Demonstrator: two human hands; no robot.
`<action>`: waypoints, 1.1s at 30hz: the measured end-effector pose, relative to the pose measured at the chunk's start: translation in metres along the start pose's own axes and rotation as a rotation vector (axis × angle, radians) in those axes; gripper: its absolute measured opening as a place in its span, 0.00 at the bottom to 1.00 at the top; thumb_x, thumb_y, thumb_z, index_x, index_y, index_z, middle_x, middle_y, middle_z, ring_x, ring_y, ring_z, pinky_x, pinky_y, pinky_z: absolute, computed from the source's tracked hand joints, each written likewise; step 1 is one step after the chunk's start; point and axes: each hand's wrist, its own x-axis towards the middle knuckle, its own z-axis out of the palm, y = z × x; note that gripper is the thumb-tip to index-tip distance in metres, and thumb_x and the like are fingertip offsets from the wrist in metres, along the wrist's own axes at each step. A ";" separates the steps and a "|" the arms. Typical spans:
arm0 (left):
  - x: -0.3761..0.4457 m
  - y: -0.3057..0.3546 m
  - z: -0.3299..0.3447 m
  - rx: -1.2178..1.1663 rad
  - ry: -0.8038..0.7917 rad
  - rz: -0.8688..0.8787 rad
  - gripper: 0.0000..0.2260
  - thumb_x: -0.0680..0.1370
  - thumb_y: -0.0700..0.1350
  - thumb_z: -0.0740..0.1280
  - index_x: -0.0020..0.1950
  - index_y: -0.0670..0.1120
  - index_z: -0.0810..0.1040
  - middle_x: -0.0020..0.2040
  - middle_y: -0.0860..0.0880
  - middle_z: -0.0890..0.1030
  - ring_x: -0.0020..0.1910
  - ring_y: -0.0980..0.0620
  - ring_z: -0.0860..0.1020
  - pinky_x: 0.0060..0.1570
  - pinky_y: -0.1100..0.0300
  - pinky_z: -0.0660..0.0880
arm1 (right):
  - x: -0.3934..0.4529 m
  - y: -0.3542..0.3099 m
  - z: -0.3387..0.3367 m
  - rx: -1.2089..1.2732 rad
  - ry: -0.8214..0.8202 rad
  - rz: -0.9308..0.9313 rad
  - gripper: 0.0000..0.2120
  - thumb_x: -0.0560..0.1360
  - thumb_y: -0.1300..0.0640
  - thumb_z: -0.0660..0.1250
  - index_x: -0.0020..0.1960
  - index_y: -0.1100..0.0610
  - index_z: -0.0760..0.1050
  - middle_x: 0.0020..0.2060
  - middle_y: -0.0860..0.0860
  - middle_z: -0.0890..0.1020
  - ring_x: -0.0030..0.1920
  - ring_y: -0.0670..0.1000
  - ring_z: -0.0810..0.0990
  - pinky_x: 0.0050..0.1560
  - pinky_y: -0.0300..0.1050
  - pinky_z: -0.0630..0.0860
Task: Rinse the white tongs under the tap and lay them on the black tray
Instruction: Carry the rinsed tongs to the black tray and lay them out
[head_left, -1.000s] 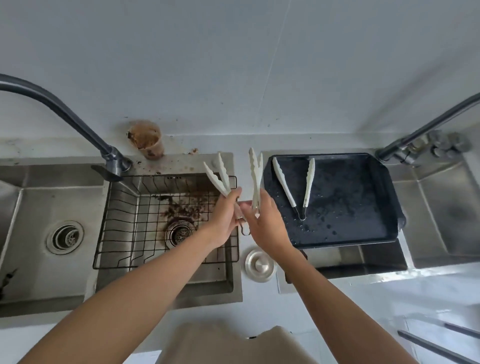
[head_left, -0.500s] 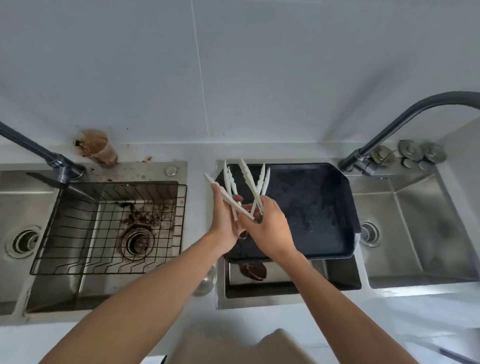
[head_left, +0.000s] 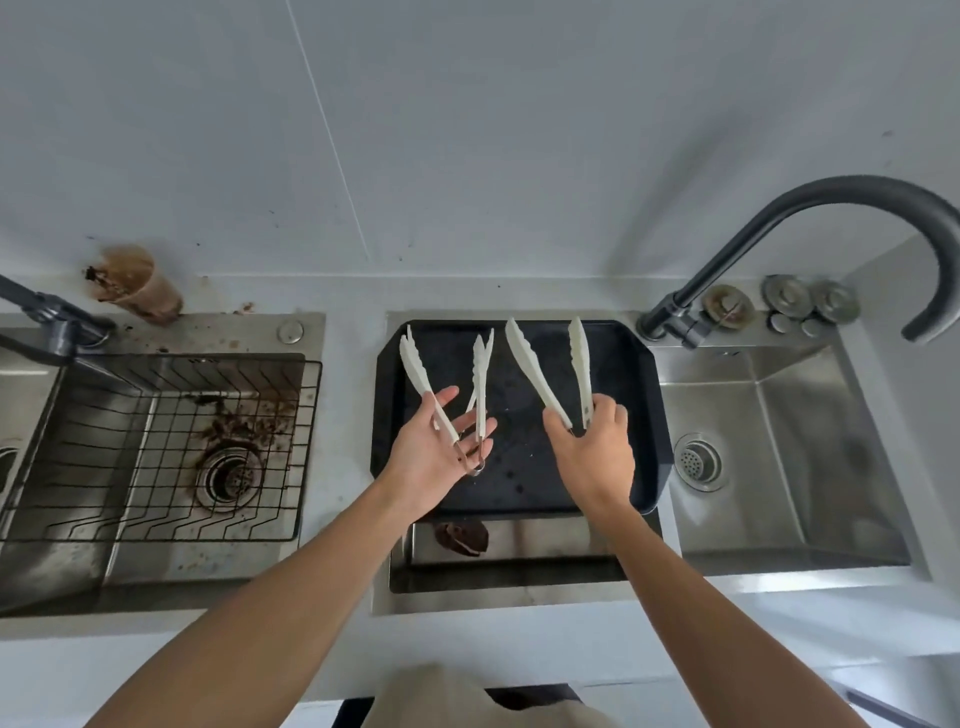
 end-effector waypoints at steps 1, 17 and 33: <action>0.001 0.003 -0.001 -0.004 -0.009 -0.008 0.18 0.86 0.56 0.58 0.71 0.50 0.73 0.66 0.37 0.80 0.60 0.38 0.83 0.51 0.48 0.81 | 0.002 0.001 0.005 -0.027 0.007 0.020 0.24 0.79 0.39 0.67 0.63 0.57 0.70 0.55 0.50 0.72 0.40 0.51 0.78 0.40 0.50 0.77; 0.014 0.036 -0.026 0.120 -0.076 0.015 0.20 0.85 0.56 0.60 0.75 0.50 0.74 0.64 0.39 0.81 0.63 0.39 0.81 0.63 0.46 0.73 | 0.015 -0.012 0.076 -0.308 -0.027 0.099 0.26 0.79 0.38 0.67 0.62 0.60 0.68 0.57 0.55 0.75 0.50 0.59 0.82 0.41 0.49 0.71; 0.019 0.048 -0.033 0.119 -0.115 -0.013 0.13 0.82 0.42 0.62 0.64 0.50 0.80 0.68 0.41 0.80 0.61 0.41 0.83 0.64 0.48 0.74 | 0.023 -0.015 0.090 -0.403 -0.090 0.099 0.31 0.77 0.34 0.68 0.62 0.62 0.70 0.58 0.57 0.77 0.53 0.60 0.83 0.47 0.54 0.77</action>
